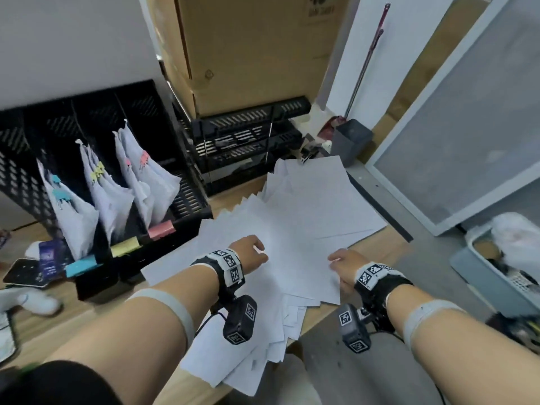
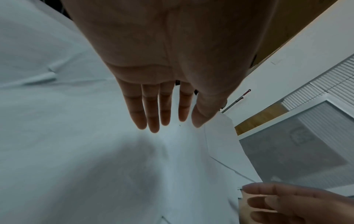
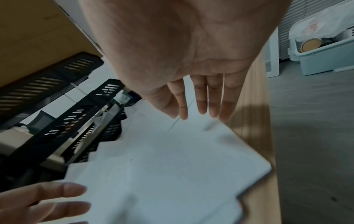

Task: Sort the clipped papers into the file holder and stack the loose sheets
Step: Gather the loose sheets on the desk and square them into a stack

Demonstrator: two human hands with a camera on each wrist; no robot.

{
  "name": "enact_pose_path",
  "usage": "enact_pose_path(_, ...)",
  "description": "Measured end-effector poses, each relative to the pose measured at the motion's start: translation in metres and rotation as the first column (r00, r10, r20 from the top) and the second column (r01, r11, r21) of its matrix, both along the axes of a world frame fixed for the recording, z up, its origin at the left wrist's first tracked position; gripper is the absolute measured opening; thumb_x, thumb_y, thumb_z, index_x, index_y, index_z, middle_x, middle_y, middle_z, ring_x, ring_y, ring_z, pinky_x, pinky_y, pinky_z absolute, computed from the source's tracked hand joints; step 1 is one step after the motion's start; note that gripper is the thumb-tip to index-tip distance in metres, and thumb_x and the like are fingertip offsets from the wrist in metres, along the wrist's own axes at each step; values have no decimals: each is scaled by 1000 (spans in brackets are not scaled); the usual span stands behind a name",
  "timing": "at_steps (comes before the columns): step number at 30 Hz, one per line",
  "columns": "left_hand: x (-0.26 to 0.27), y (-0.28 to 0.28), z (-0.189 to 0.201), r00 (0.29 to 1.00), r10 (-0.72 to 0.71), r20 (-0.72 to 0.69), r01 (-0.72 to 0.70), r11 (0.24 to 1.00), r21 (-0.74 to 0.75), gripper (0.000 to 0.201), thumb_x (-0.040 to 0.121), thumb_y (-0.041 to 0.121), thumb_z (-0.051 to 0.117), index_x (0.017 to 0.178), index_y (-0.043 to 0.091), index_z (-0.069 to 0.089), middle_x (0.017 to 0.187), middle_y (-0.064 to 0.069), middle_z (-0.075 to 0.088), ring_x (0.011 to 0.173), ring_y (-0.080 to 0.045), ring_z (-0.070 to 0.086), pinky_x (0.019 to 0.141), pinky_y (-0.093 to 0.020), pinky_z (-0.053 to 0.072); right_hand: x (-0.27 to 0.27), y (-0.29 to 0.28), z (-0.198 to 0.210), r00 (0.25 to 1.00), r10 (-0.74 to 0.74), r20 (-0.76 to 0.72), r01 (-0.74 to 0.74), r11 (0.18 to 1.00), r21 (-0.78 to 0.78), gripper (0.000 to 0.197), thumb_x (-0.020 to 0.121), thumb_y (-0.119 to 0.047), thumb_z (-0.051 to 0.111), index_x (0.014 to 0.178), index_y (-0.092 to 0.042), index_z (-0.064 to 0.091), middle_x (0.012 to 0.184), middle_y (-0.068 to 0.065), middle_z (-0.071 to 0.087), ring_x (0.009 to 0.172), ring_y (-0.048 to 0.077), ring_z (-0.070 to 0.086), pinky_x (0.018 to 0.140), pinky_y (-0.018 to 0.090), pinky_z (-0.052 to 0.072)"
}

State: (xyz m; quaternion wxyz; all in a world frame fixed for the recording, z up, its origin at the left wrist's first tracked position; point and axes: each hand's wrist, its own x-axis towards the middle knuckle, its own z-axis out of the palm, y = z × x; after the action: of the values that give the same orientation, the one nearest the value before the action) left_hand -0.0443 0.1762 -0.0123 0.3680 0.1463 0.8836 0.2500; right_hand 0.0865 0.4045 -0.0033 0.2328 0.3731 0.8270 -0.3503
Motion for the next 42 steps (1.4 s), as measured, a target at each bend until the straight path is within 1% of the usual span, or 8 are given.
enact_pose_path(8, -20, 58, -29, 973, 229, 28, -221, 960, -174, 63, 88, 31, 67, 141, 16, 37, 131, -12, 59, 115, -32, 60, 89, -34, 47, -55, 91, -30, 990, 133, 41, -139, 976, 169, 51, 89, -23, 54, 139, -27, 48, 146, 12, 39, 126, 32, 51, 106, 34, 43)
enact_pose_path(13, -24, 70, -45, 942, 334, 44, -322, 930, -176, 48, 83, 35, 74, 120, 17, 50, 112, -6, 67, 96, -26, 65, 83, -32, 53, -94, 128, -42, 990, 48, 131, -86, 950, 301, 63, 88, -23, 55, 146, -19, 30, 145, 17, 30, 131, 37, 40, 103, 44, 42)
enact_pose_path(17, -26, 78, -54, 951, 297, 88, -283, 948, -148, 21, 79, 31, 79, 84, 21, 61, 86, 3, 65, 82, -19, 63, 74, -26, 51, -108, 141, -57, 968, 67, 243, -163, 902, 399, 71, 83, -34, 63, 141, -12, 27, 145, 21, 29, 136, 39, 29, 101, 51, 42)
enact_pose_path(22, -24, 84, -61, 973, 212, 96, -193, 965, -175, 42, 83, 29, 72, 56, 20, 42, 58, 4, 43, 55, -15, 38, 54, -25, 32, -115, 149, -66, 952, 95, 290, -218, 876, 429, 101, 66, -54, 75, 142, -13, 23, 149, 22, 20, 140, 38, 19, 102, 55, 40)
enact_pose_path(30, -18, 83, -63, 975, 212, 61, -197, 961, -192, 37, 88, 23, 64, 64, 21, 35, 66, 3, 42, 66, -21, 39, 58, -27, 32, -113, 144, -65, 945, 5, 328, -143, 907, 397, 127, 58, -54, 81, 151, -16, 4, 152, 22, 12, 142, 40, 19, 109, 54, 36)
enact_pose_path(35, -13, 76, -58, 977, 211, 33, -199, 955, -222, 20, 93, 20, 55, 78, 19, 44, 86, 0, 53, 80, -24, 49, 71, -28, 38, -106, 130, -64, 947, -44, 318, -89, 916, 391, 98, 63, -46, 76, 136, -7, 25, 137, 20, 34, 130, 37, 35, 101, 47, 42)
enact_pose_path(38, -12, 71, -57, 981, 196, 10, -188, 952, -241, 15, 95, 17, 52, 82, 17, 45, 94, -2, 54, 83, -24, 49, 73, -28, 38, -106, 128, -59, 953, -35, 301, -104, 895, 435, 101, 64, -55, 75, 137, -5, 27, 145, 18, 27, 137, 36, 25, 104, 49, 38)
enact_pose_path(42, -8, 62, -60, 968, 251, -1, -243, 938, -249, 10, 94, 17, 51, 84, 17, 47, 93, -2, 56, 82, -24, 50, 71, -29, 39, -109, 131, -56, 966, -132, 224, 34, 918, 395, 97, 71, -54, 71, 139, -3, 25, 138, 20, 35, 127, 38, 41, 96, 47, 43)
